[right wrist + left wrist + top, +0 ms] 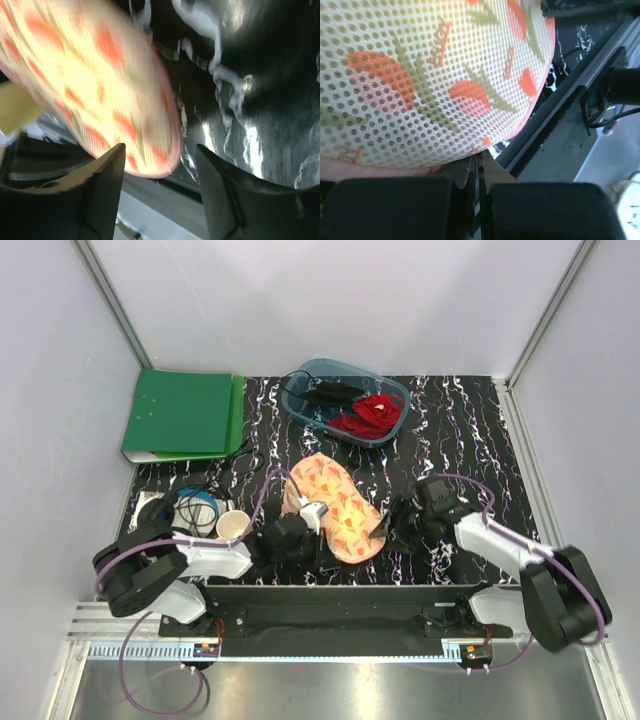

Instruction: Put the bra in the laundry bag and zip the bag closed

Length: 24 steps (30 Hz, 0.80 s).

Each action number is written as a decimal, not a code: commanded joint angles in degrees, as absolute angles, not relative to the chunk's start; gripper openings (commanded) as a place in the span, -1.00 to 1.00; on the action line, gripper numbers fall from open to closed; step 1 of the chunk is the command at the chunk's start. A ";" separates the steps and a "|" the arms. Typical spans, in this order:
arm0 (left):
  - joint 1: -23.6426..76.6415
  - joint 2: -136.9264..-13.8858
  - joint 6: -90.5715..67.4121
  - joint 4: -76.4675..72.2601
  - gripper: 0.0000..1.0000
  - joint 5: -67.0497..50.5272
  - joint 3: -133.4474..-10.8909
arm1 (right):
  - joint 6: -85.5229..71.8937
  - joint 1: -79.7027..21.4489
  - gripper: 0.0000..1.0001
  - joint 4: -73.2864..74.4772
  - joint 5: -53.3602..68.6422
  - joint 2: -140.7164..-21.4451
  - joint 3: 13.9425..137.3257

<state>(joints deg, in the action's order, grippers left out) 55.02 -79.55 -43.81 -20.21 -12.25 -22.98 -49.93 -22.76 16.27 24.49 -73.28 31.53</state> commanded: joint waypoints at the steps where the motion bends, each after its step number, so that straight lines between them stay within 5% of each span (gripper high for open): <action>1: 56.95 -85.41 -51.76 -33.55 -1.00 -12.30 -24.78 | -50.97 -28.90 0.40 25.37 17.25 -63.04 29.62; 8: 58.18 -89.91 -53.96 -35.95 -1.00 -12.57 -28.74 | -69.77 -34.63 0.64 18.66 14.33 -47.38 18.38; 24: 59.50 -89.12 -53.44 -35.42 -1.00 -13.01 -28.82 | -77.78 -34.72 0.17 -3.25 12.13 -60.38 15.91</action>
<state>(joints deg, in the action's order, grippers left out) 59.07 -89.84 -53.43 -31.44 -12.19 -28.47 -75.66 -34.39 3.31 13.15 -60.23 15.25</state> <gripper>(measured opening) 0.012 0.599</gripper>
